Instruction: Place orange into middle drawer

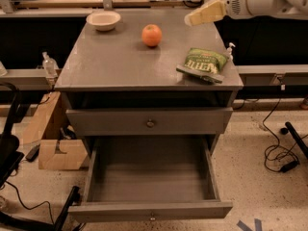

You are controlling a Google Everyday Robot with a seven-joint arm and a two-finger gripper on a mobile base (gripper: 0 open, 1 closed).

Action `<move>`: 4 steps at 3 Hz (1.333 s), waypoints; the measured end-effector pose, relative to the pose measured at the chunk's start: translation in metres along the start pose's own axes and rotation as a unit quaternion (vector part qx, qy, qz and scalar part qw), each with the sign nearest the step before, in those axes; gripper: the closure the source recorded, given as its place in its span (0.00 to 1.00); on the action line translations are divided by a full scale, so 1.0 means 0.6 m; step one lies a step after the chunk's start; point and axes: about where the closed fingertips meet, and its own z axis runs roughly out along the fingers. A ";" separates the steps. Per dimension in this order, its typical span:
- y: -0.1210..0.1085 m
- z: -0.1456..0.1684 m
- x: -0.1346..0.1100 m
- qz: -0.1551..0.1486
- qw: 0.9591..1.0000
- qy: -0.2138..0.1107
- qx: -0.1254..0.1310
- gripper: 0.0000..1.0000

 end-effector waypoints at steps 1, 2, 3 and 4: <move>-0.003 0.117 0.028 0.039 0.999 -0.014 -0.017 0.00; 0.005 0.208 0.036 0.054 0.998 -0.019 -0.038 0.00; 0.026 0.279 0.038 0.056 0.996 -0.015 -0.061 0.00; 0.061 0.329 0.039 0.062 0.994 -0.010 -0.091 0.00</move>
Offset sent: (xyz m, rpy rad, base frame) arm 0.1496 0.0868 -0.0876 0.1617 0.0853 0.0808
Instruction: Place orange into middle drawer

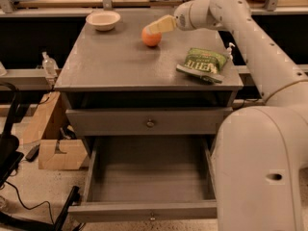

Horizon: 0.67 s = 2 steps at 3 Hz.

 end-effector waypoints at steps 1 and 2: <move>0.034 0.049 0.008 0.012 0.999 0.004 -0.033 0.00; 0.054 0.079 0.017 0.015 0.999 0.016 -0.045 0.00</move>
Offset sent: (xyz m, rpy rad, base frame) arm 0.0155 0.0616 -0.0381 0.0007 0.0983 0.0810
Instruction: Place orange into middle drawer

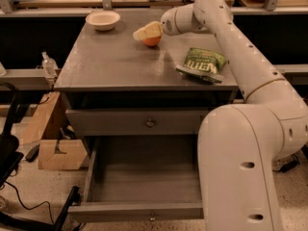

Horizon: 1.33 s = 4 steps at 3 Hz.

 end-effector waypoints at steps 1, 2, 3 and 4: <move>0.005 0.017 0.025 0.001 1.000 0.028 0.004 0.00; 0.013 0.035 0.060 0.004 0.999 0.053 0.006 0.17; 0.019 0.049 0.069 0.001 0.998 0.060 0.009 0.40; 0.022 0.054 0.072 0.001 0.998 0.062 0.007 0.63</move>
Offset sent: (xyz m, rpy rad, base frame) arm -0.0117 0.0076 -0.0668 -0.1219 0.1090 -0.0356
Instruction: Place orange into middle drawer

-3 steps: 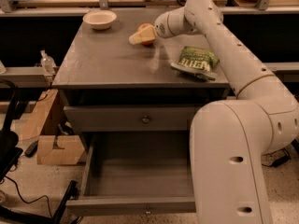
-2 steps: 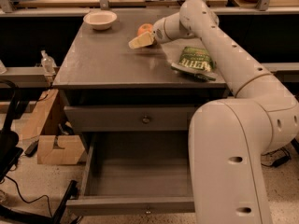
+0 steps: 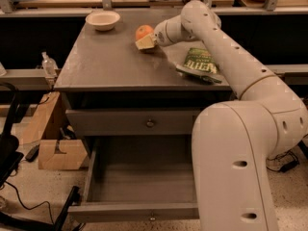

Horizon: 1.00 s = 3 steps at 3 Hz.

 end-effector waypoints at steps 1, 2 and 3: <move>0.004 0.006 0.002 0.000 1.000 0.001 -0.002 0.87; 0.007 0.011 0.004 0.000 1.000 0.002 -0.004 1.00; 0.009 -0.009 -0.020 -0.002 1.000 -0.017 -0.012 1.00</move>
Offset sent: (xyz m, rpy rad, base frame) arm 0.0000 0.0030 -0.0028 -0.0002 0.0036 0.0037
